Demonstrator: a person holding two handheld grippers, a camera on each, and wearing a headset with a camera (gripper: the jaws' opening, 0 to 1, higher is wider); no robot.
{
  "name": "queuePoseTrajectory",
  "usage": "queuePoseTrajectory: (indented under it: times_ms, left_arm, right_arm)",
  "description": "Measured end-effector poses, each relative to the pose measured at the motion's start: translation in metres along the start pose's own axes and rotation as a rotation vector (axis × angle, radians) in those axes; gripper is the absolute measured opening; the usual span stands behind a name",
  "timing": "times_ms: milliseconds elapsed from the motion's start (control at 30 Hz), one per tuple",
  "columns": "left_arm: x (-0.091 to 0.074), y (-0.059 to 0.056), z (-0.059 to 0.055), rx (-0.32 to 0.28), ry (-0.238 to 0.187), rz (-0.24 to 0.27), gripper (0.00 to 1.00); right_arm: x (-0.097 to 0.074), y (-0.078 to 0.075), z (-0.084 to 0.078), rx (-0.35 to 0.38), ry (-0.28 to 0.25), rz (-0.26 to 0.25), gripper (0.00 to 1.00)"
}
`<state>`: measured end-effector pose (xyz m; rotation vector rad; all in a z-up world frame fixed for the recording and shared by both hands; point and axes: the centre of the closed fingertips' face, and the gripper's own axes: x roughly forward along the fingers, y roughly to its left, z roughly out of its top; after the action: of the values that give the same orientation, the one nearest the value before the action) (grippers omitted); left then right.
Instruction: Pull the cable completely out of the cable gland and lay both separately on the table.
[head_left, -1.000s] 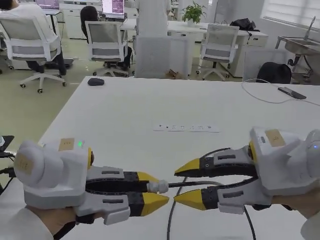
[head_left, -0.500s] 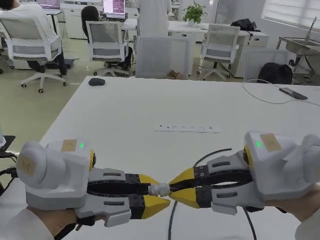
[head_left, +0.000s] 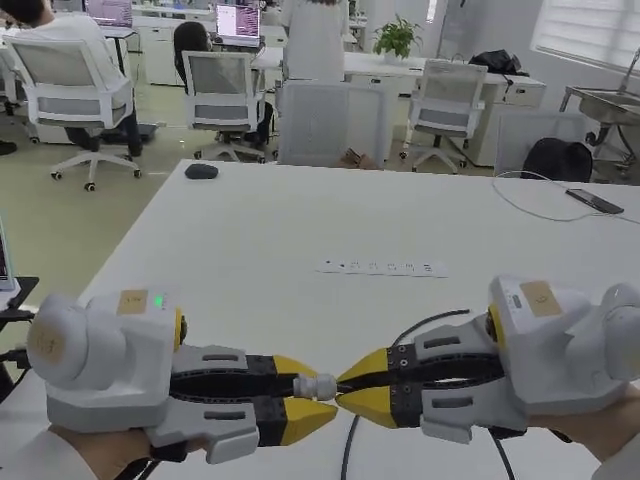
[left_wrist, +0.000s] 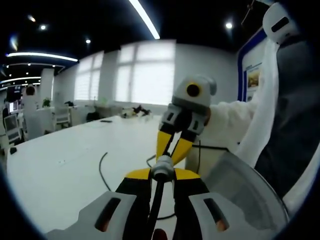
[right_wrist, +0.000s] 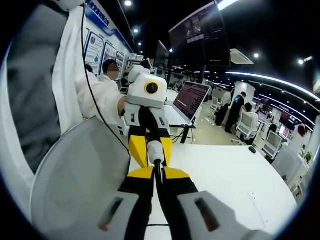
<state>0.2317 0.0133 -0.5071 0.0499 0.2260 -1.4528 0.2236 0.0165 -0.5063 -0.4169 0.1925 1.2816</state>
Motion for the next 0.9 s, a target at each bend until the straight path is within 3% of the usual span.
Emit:
queuePoseTrajectory:
  times_ms: [900]
  left_arm:
    - [-0.026,0.012,-0.004,-0.031,-0.009,0.061,0.17]
  right_arm:
    - [-0.039,-0.009,-0.034,0.082,0.036,-0.101,0.05]
